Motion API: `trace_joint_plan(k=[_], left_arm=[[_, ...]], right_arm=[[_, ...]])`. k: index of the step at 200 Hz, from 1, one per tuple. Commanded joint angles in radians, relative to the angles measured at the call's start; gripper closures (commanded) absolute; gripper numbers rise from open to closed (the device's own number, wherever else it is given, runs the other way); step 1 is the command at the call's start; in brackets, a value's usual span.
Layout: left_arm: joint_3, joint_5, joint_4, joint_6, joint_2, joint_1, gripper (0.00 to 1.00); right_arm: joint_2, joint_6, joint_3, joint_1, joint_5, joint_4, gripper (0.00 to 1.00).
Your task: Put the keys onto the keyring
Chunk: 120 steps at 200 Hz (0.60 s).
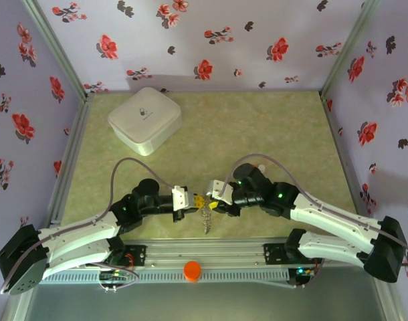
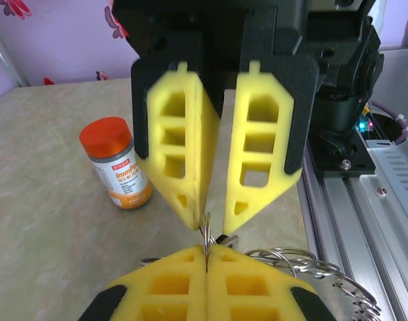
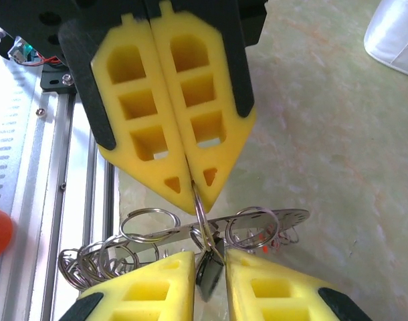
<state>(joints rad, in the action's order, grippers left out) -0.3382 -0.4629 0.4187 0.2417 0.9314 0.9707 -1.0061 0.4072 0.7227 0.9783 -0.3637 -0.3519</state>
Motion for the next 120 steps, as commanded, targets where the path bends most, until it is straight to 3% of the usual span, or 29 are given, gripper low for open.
trace_joint_plan(k=[1, 120], left_arm=[[0.011, 0.006, 0.087, -0.019, -0.016, 0.003, 1.00], [0.025, -0.002, 0.165, -0.044, -0.009, 0.003, 1.00]], right_arm=[[-0.005, -0.011, 0.001, -0.005, -0.020, 0.008, 0.82], [-0.038, -0.003, -0.004, -0.005, -0.016, 0.048, 0.91]])
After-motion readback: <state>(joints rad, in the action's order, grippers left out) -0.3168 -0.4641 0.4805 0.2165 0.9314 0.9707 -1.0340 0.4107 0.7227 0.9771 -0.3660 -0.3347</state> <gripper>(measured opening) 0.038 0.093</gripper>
